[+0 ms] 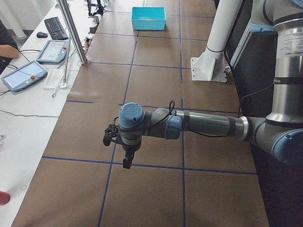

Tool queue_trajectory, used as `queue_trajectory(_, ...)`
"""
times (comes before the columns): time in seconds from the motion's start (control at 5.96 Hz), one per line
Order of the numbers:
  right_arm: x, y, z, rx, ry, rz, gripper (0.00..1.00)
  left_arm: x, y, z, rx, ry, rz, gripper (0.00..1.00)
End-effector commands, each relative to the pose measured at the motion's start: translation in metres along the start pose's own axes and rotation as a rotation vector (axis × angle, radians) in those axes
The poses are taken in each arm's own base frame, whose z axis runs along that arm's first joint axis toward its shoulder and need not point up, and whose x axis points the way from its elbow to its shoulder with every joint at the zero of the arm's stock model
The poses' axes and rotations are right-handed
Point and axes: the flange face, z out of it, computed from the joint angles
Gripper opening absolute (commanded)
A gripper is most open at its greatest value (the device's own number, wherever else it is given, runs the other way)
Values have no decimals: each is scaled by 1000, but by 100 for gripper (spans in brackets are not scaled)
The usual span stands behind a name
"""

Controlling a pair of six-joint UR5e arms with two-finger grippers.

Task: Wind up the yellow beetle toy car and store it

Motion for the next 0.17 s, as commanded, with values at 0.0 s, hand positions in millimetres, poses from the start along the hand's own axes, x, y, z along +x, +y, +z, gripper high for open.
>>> queue_trajectory(0.0,0,-1,0,0,2,0,100,-1,2,1,1,7,-4,100)
